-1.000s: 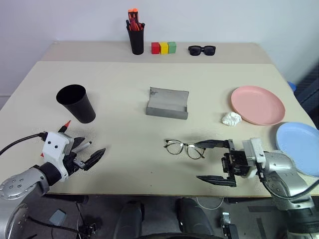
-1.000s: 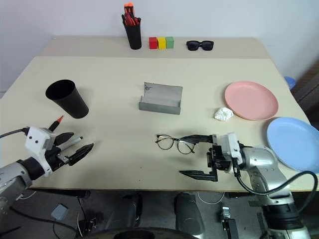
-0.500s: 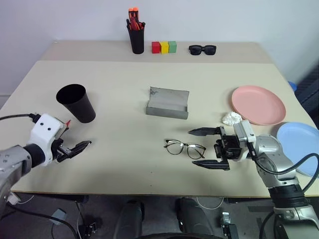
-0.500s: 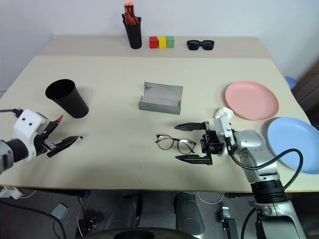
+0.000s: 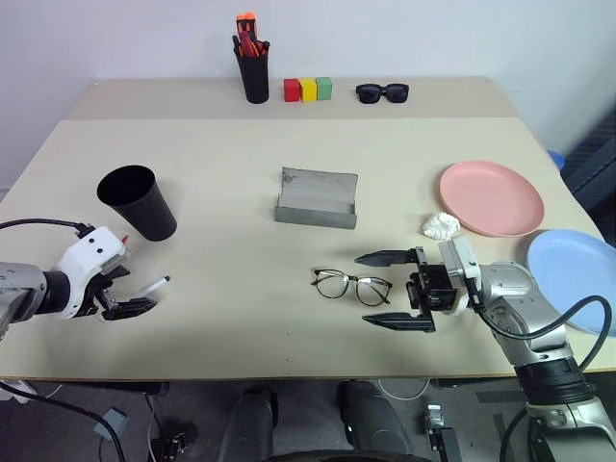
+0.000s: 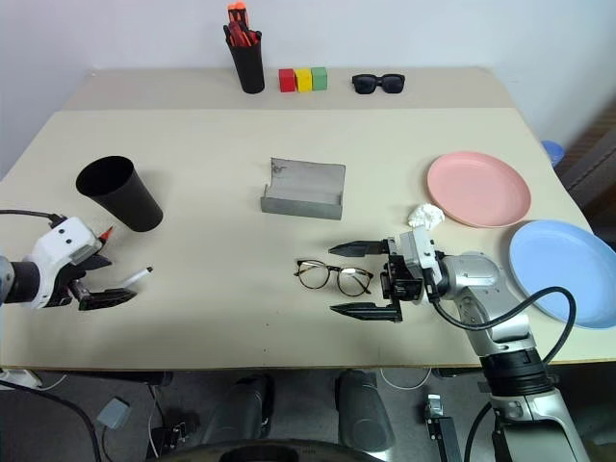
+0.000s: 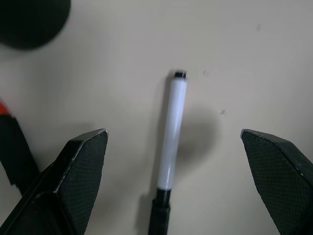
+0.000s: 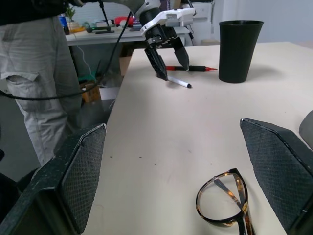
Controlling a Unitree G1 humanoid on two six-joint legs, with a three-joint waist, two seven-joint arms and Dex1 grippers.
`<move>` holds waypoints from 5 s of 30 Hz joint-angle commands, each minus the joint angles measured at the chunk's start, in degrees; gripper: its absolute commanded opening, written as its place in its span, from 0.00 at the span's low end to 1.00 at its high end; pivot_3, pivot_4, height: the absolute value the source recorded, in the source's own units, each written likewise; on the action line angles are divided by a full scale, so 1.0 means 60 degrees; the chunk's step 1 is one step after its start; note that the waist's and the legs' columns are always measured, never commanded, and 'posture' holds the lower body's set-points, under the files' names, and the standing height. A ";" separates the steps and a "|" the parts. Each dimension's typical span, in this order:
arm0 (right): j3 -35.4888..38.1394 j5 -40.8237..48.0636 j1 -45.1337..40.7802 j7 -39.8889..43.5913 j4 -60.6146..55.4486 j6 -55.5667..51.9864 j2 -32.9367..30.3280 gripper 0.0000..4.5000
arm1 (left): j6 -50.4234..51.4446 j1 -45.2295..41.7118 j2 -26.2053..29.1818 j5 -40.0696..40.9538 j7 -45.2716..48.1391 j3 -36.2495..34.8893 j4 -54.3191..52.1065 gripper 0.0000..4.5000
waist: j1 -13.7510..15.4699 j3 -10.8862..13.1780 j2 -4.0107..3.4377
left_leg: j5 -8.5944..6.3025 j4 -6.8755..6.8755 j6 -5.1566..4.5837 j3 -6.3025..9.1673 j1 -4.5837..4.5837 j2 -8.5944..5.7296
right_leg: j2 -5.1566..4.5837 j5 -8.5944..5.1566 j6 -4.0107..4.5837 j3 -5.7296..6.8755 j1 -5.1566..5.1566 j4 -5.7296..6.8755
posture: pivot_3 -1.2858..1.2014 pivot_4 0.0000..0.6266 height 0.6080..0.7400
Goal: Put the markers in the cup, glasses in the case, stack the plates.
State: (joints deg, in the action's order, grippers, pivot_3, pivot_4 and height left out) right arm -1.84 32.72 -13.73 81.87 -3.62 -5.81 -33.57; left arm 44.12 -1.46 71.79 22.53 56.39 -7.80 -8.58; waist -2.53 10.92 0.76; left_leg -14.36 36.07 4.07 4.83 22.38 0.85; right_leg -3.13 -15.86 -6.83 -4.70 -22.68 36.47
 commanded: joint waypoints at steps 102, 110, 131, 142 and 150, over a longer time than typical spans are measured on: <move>0.0458 -0.0440 -0.2114 -0.1551 0.3190 0.2872 0.2977 1.00 | -0.4617 -0.3041 -0.8001 -0.4017 -0.9905 -0.2180 -0.1124 0.05 | 0.0015 0.0031 0.0024 | 0.0026 0.0032 0.0033 0.0045 -0.0013 0.0020 | 0.0048 0.0022 -0.0027 -0.0004 -0.0022 0.0133 | 0.52 0.24 1.00; 0.0369 -0.0442 -0.2055 -0.1743 0.2884 0.2738 0.2995 1.00 | -0.4818 -0.2968 -0.8534 -0.3861 -0.9988 -0.2098 -0.0825 0.05 | 0.0012 0.0031 0.0024 | 0.0026 0.0031 0.0034 0.0045 -0.0013 0.0020 | 0.0049 0.0022 -0.0027 -0.0004 -0.0023 0.0133 | 0.52 0.24 1.00; 0.0193 -0.0424 -0.2008 -0.1833 0.2536 0.2098 0.2850 1.00 | -0.2116 -0.2835 -0.8136 -0.2459 -0.9606 -0.3416 -0.2347 0.92 | -0.0008 0.0031 0.0023 | 0.0026 0.0027 0.0034 0.0047 -0.0013 0.0020 | 0.0050 0.0022 -0.0027 -0.0003 -0.0025 0.0134 | 0.52 0.24 1.00; -0.0528 -0.0595 -0.1883 -0.0205 0.2721 0.1787 0.2387 1.00 | 0.1832 -0.0845 -0.4693 -0.0747 -0.6628 -0.5393 -0.1911 0.92 | -0.0101 0.0034 0.0022 | 0.0026 0.0013 0.0034 0.0048 -0.0016 0.0022 | 0.0054 0.0019 -0.0023 -0.0001 -0.0032 0.0132 | 0.52 0.24 1.00; -0.0610 -0.0778 -0.2131 0.0069 0.3038 0.1954 0.2579 1.00 | 0.2953 0.0059 -0.2706 -0.0883 -0.5322 -0.4538 -0.0488 0.92 | -0.0118 0.0039 0.0027 | 0.0030 0.0006 0.0045 0.0048 -0.0016 0.0023 | 0.0052 0.0016 -0.0018 0.0001 -0.0031 0.0117 | 0.52 0.24 1.00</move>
State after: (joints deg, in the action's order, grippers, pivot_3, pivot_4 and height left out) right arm -5.49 27.90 -25.72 81.96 15.03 4.83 -18.71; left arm 60.12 -0.79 54.26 17.00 23.54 -35.99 -12.04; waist -3.23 11.15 0.93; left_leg -14.17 36.10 4.34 5.12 22.29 0.98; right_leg -2.82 -15.76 -6.94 -4.69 -22.87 37.17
